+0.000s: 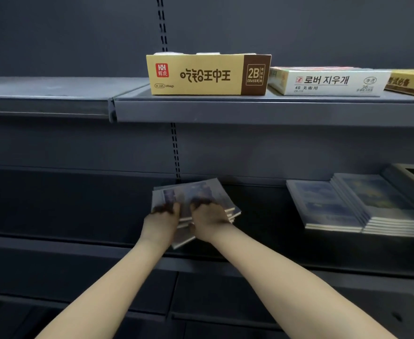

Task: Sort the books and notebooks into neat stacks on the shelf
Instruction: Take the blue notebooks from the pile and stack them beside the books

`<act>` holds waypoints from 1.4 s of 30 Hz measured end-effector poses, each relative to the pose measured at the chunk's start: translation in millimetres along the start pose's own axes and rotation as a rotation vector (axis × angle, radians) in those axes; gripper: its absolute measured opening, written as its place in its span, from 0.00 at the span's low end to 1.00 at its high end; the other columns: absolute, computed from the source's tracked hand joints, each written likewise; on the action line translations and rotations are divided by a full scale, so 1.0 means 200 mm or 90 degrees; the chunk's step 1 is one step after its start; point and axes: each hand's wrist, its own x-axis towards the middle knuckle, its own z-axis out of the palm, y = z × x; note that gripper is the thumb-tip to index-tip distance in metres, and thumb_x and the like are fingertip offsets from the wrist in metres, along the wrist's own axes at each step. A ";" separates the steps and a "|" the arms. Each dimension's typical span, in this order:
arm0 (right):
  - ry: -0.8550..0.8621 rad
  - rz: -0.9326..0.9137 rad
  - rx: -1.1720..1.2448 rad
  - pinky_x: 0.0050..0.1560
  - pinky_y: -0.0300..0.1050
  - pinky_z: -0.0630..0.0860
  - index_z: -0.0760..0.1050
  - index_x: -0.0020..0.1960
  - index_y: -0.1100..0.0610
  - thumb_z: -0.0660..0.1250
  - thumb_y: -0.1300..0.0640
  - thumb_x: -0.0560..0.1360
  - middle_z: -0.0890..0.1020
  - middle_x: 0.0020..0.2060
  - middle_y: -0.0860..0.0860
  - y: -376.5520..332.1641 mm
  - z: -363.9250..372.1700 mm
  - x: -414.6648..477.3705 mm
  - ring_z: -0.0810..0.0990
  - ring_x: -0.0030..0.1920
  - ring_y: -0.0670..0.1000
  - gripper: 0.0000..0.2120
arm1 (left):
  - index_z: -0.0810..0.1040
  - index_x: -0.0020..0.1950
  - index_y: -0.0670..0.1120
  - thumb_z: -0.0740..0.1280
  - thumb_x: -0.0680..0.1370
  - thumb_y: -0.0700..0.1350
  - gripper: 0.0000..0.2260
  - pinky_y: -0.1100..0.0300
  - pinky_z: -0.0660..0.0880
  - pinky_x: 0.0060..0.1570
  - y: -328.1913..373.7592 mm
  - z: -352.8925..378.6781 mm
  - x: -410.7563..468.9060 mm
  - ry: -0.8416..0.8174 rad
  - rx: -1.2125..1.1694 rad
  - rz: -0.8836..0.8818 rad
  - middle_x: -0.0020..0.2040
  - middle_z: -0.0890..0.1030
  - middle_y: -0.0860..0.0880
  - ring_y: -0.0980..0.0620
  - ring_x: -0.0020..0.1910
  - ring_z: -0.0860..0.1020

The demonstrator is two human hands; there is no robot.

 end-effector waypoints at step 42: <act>0.043 -0.100 -0.092 0.63 0.54 0.67 0.61 0.72 0.64 0.53 0.63 0.81 0.67 0.68 0.64 0.29 0.06 -0.41 0.66 0.68 0.64 0.20 | 0.67 0.70 0.43 0.59 0.78 0.39 0.20 0.55 0.69 0.62 0.39 -0.15 -0.10 -0.056 -0.117 0.072 0.68 0.70 0.42 0.44 0.66 0.70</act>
